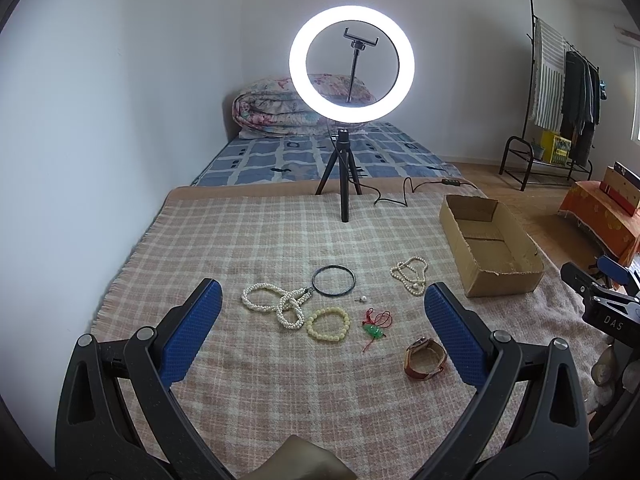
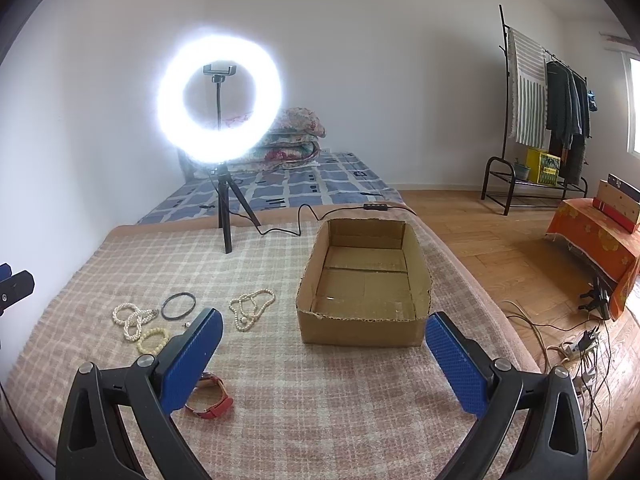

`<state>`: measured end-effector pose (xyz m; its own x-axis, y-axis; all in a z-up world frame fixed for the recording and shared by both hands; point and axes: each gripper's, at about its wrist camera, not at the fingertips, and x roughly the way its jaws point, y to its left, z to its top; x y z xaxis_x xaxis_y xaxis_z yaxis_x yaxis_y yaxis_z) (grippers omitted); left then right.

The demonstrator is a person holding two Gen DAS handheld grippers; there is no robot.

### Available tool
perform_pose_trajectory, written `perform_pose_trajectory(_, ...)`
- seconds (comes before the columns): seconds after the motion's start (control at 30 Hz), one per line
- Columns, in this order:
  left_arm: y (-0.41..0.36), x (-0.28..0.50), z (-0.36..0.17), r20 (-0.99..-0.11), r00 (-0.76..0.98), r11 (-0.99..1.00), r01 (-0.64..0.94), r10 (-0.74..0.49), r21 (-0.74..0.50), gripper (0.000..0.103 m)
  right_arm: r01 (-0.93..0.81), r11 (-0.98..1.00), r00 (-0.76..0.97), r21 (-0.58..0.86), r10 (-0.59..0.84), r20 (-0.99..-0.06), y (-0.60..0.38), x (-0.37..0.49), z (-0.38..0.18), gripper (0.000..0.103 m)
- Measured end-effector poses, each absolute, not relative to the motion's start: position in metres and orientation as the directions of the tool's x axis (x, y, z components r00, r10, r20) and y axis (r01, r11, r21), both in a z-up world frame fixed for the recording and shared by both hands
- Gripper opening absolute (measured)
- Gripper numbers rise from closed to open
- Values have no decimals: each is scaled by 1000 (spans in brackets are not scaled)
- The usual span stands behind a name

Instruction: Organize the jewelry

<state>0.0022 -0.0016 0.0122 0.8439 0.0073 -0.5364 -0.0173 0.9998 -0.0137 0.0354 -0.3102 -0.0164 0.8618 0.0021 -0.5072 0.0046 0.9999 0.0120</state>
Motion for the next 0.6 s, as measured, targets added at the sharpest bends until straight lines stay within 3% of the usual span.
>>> perform_pose_trajectory(0.6,0,2,14,-536,844,1000,-15,5,-15,103,-1,1000,861,15,8,-509,-308,35,-15,102)
